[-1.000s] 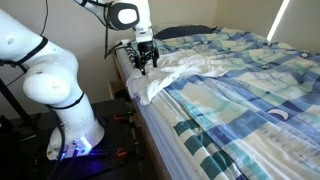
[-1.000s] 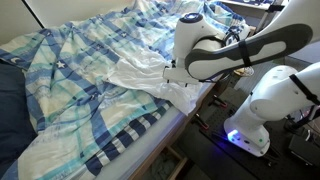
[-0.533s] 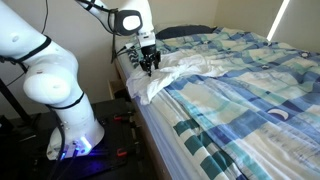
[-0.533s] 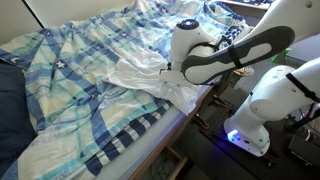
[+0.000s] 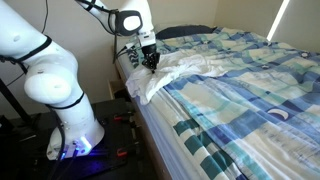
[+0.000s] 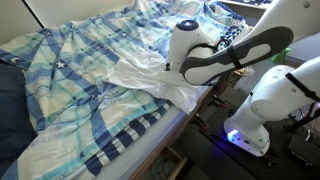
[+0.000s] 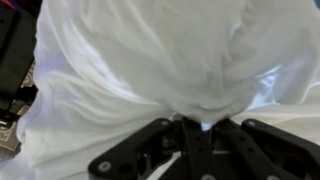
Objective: Fold the white t-sheet on the bed
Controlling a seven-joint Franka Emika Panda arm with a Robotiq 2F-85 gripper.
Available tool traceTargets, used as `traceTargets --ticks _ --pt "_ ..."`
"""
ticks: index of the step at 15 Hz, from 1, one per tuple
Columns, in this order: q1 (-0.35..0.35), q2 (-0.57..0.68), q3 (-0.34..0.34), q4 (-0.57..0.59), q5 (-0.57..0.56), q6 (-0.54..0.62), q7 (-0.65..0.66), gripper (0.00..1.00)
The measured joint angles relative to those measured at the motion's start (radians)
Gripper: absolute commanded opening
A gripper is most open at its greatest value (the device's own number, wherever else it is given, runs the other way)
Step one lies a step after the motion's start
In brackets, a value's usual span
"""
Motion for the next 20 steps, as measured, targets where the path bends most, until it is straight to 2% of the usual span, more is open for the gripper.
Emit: traceTargets --ticks 11,20 --pt "0.034 -0.106 -0.027 0.002 0.004 -0.018 0.0 0.02" --pt "0.054 -0.279 -0.06 0.003 0.037 -0.172 0.0 0.02"
